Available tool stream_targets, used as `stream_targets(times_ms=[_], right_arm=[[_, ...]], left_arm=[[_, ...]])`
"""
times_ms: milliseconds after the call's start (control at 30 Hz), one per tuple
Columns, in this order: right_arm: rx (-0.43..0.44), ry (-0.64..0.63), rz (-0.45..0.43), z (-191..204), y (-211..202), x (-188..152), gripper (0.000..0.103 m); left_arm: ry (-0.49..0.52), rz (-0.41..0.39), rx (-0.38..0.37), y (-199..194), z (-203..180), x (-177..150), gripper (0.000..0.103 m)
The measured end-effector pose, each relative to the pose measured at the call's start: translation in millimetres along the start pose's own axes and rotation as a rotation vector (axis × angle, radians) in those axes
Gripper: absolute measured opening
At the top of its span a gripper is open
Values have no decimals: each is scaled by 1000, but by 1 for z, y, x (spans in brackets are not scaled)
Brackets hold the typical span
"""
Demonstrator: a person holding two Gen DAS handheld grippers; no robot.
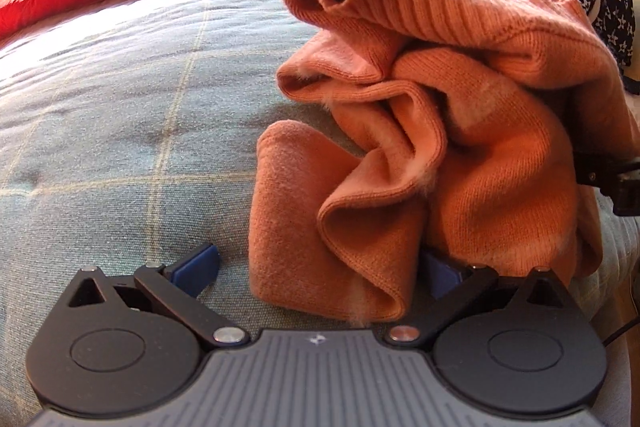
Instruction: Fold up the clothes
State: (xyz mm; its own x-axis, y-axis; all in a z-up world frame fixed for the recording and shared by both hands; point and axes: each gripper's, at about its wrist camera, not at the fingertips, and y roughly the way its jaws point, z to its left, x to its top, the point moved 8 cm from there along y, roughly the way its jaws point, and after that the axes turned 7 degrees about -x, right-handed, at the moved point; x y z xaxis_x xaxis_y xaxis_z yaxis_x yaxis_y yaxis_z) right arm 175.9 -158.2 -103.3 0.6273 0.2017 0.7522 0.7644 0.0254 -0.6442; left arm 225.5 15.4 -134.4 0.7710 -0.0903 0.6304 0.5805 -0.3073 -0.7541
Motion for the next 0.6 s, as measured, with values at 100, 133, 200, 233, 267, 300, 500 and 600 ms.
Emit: stream_targets(times_ms=[100,133,200,233,267,300,500,600], right_arm=[[-61,-33,-74,-4,-16,8,103],[-67,-39,-86,-5,-18,12,103],[-73,-55,-105,-5,-21,18,103],[-76,-71,-123,-5,-24,22,103],[-86,-84,-141,-7,-26,26,103],[-98,-90,-154,-10,-27,29,103],[-185,-25,-197,-62,-21,58,103],[-229,-3,-201,-85,-10,69,103]], left_arm=[[-15,-28,-2,-1,1,-2,103],[-13,-31,-1,-1,0,-2,103],[9,-26,6,0,-2,0,103],[16,-21,6,0,-3,1,103],[21,-14,4,0,-3,2,103],[22,-8,0,-1,-2,3,103],[88,-12,32,-24,-2,16,103],[106,-47,31,-35,-5,27,102]])
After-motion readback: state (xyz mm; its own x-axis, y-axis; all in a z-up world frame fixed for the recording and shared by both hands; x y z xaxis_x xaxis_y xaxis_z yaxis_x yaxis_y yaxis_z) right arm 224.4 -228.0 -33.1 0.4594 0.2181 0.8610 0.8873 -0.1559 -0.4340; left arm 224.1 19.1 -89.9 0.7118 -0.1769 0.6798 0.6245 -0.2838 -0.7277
